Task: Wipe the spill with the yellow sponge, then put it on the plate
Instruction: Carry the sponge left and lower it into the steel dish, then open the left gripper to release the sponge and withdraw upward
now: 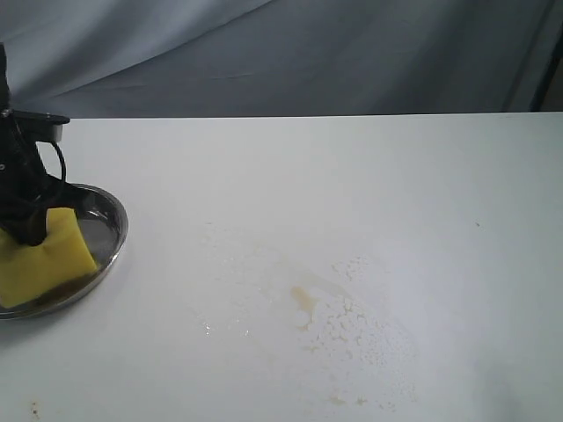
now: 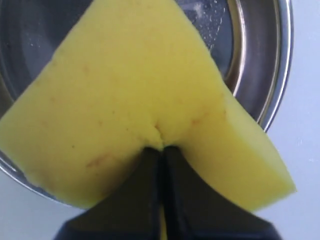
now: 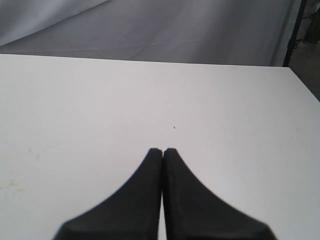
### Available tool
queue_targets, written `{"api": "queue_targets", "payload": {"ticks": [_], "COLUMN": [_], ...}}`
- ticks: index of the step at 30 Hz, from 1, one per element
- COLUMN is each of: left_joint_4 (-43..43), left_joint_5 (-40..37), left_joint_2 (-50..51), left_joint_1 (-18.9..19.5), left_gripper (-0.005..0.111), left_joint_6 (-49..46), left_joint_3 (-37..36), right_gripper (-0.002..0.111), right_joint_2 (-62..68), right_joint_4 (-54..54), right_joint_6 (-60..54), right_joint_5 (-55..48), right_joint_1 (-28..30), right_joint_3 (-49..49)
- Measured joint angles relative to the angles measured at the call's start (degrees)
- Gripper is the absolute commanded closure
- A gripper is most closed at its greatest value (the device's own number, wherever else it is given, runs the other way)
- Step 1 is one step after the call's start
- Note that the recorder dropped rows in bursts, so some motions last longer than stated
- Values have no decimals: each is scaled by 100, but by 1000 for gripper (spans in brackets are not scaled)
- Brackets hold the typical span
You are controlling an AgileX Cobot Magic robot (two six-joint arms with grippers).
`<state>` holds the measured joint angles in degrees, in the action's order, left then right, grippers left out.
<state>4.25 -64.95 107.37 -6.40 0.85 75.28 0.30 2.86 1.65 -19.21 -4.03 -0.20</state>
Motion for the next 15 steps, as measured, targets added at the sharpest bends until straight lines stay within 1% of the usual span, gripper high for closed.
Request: {"api": "queue_targets", "payload": {"ticks": [5,10,12,15], "left_joint_4": [152,369,369,384], "left_joint_5": [309,568,580,580], "left_joint_2": [0,0,0,0], "left_joint_1": [0,0,0,0], "left_gripper": [106,105,99,81], "left_joint_6": [14,369,424,436], "left_joint_3": [-94,-103,-103,-103], "right_gripper": [108,108,108,108], "right_joint_2": [0,0,0,0], "right_joint_4": [0,0,0,0], "right_joint_6": [0,0,0,0], "right_joint_5": [0,0,0,0], "right_joint_1": [0,0,0,0], "right_joint_3": [0,0,0,0]}}
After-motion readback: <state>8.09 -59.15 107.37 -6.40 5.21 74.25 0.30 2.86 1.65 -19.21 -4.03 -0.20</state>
